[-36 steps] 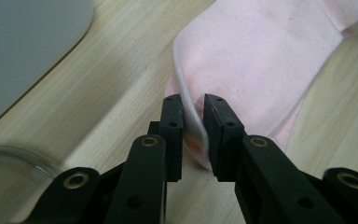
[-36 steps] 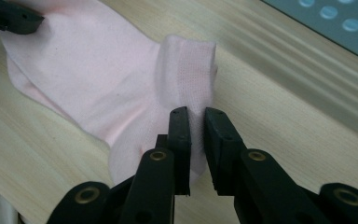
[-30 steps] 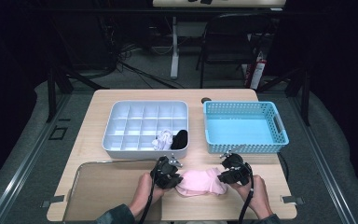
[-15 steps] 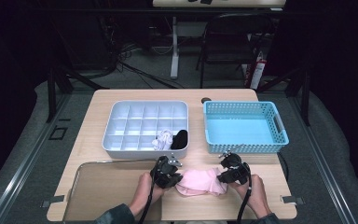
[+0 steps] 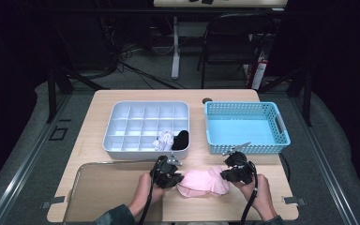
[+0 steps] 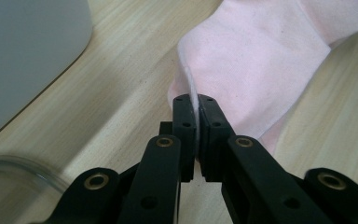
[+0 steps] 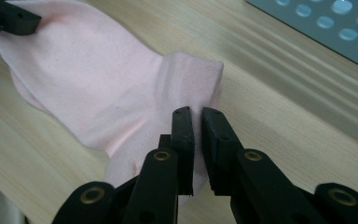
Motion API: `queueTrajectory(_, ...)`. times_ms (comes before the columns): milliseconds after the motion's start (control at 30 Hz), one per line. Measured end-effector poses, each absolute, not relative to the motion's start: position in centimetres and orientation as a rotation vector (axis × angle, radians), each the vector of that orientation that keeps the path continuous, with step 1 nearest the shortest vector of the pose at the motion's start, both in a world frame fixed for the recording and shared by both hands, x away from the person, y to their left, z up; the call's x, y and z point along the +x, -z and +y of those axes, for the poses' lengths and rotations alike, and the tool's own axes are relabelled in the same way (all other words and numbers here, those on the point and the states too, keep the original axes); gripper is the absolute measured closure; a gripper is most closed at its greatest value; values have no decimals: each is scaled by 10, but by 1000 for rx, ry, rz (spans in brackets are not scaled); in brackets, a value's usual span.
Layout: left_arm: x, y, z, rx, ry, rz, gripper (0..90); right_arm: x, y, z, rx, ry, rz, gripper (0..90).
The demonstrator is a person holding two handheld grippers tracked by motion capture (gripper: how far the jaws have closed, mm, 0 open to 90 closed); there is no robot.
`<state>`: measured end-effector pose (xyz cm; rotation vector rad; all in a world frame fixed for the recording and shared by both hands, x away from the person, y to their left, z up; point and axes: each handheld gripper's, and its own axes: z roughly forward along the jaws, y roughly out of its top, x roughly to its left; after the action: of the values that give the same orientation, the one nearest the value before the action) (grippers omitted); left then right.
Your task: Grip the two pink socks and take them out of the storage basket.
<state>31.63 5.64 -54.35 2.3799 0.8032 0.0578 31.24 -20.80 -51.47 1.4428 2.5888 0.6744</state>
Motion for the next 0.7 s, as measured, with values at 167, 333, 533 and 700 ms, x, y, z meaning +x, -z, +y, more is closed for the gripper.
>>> queueTrajectory(167,315,541,58,2380,-9,809,871,310,508,-205,1462,-758,2610,835)
queueTrajectory(333,315,546,55,2416,40,817,869,316,529,-201,1479,-659,2675,836)
queueTrajectory(533,314,557,49,2477,80,813,854,323,545,-202,1486,-607,2688,838)
queueTrajectory(700,315,557,47,2498,43,796,857,321,544,-199,1424,-560,2611,842)
